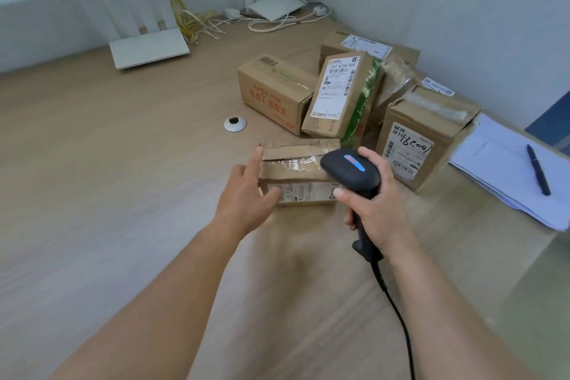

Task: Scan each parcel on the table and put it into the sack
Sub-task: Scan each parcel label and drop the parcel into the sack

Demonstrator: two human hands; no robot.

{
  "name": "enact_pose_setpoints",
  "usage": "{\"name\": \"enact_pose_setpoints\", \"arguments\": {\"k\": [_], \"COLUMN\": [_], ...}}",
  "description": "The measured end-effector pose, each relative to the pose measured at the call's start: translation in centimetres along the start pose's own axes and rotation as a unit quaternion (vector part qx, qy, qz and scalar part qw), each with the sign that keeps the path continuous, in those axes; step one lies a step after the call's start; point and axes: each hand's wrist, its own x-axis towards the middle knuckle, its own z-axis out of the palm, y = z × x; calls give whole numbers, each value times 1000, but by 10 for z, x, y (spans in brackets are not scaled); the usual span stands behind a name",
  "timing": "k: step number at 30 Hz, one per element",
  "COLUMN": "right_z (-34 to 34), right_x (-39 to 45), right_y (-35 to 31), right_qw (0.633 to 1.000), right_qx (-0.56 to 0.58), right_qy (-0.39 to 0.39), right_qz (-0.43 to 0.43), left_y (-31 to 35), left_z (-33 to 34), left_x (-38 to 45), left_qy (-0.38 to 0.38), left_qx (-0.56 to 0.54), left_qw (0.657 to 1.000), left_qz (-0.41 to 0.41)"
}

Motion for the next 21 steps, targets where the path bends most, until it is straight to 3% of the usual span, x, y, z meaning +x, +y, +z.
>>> {"name": "enact_pose_setpoints", "arguments": {"k": [7,11,17,21], "right_z": [-12,-19,-27,-30], "right_x": [-11,-20,-33,-39], "right_y": [2,4,2,0], "right_qw": [1000,999,999,999], "right_qx": [16,31,42,42], "right_qy": [-16,-16,-24,-29], "right_qz": [17,12,11,9], "left_y": [6,21,27,22], "left_z": [4,0,6,5], "left_x": [-33,-27,0,-1], "left_qy": [-18,36,-92,-98], "left_qx": [88,167,276,307], "left_qw": [996,985,954,943], "left_qz": [-22,10,66,75]}}
